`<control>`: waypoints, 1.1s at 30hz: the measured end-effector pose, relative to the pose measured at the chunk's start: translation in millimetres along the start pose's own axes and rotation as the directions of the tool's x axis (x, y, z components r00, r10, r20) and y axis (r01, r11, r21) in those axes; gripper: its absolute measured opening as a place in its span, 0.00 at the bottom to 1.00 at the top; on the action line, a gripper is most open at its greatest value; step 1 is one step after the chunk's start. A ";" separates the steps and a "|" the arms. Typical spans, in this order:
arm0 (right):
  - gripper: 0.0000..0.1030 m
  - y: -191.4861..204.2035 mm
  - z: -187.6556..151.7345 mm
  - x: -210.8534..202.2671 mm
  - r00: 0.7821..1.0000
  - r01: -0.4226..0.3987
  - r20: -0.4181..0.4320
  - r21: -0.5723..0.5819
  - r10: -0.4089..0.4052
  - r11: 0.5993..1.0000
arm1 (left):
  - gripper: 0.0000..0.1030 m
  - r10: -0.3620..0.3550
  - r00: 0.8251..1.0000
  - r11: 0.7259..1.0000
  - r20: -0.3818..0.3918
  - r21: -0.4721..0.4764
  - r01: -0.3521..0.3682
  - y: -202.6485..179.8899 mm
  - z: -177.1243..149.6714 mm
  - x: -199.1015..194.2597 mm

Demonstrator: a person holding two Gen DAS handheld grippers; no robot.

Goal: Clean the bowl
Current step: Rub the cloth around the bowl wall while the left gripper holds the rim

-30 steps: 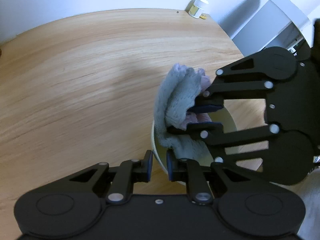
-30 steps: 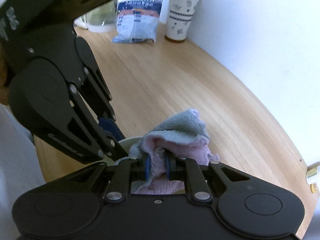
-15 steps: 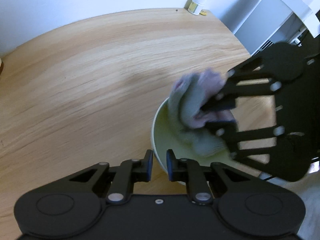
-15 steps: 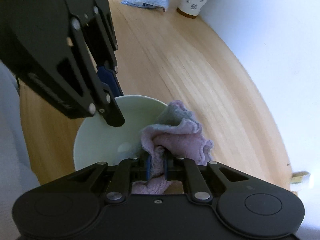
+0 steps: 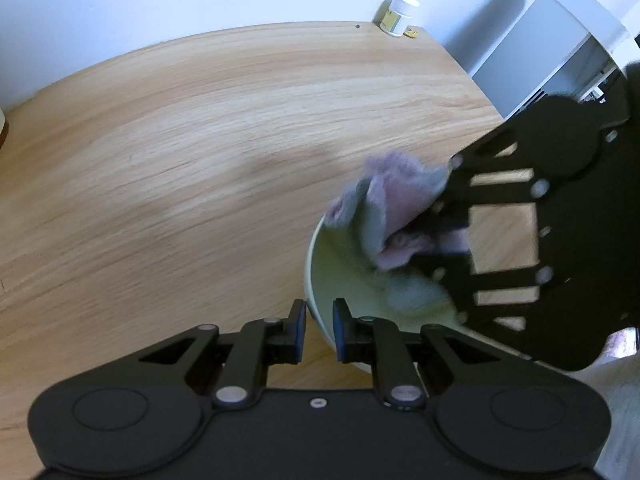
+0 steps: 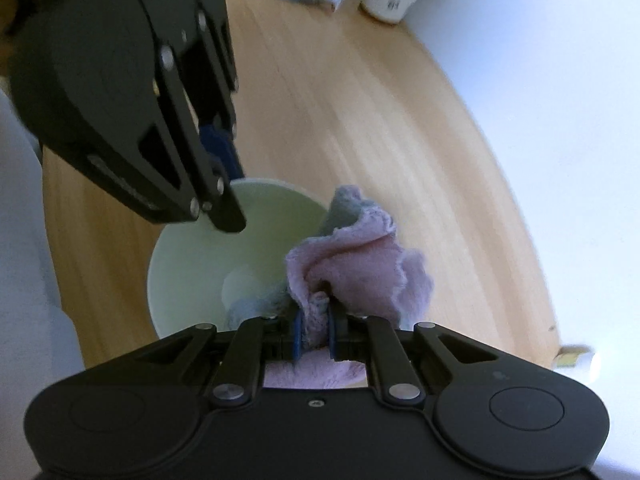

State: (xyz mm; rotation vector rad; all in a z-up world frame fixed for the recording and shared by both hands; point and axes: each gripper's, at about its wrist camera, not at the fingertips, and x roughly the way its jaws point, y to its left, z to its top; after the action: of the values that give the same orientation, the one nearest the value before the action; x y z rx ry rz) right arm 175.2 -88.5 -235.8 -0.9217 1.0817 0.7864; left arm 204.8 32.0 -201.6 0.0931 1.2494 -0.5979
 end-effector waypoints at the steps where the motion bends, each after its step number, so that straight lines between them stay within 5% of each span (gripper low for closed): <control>1: 0.12 1.4 1.2 4.8 1.000 -0.010 -0.009 0.005 0.010 1.000 | 0.13 0.001 1.000 1.000 0.000 -0.002 -0.001 -0.4 0.4 0.5; 11: 0.13 -4.7 9.4 8.8 0.986 -0.164 0.035 0.132 0.161 0.977 | 0.11 0.019 1.000 0.999 0.007 -0.027 -0.019 -2.0 2.4 3.7; 15: 0.13 -11.6 10.9 -11.9 0.989 -0.134 -0.044 0.164 0.143 0.977 | 0.09 0.021 1.000 0.998 0.020 -0.052 -0.020 0.2 3.9 5.0; 20: 0.13 -30.9 16.3 -26.2 0.962 -0.196 -0.131 0.283 0.240 0.939 | 0.09 0.038 0.999 0.997 0.030 -0.065 -0.036 2.1 6.0 6.0; 24: 0.13 -22.7 18.0 -17.1 0.940 -0.219 -0.209 0.237 0.270 0.947 | 0.09 0.041 0.999 0.998 0.032 -0.048 -0.040 0.0 6.2 6.7; 33: 0.12 -20.1 1.3 3.1 0.933 -0.226 -0.215 0.272 0.288 0.935 | 0.13 0.016 1.000 0.999 0.025 -0.033 -0.016 0.1 2.4 6.0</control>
State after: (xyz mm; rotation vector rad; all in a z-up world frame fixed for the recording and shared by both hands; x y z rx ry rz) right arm 194.3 -95.4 -234.0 -0.6877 1.5120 0.7426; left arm 208.0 28.9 -206.3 0.0683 1.2325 -0.5632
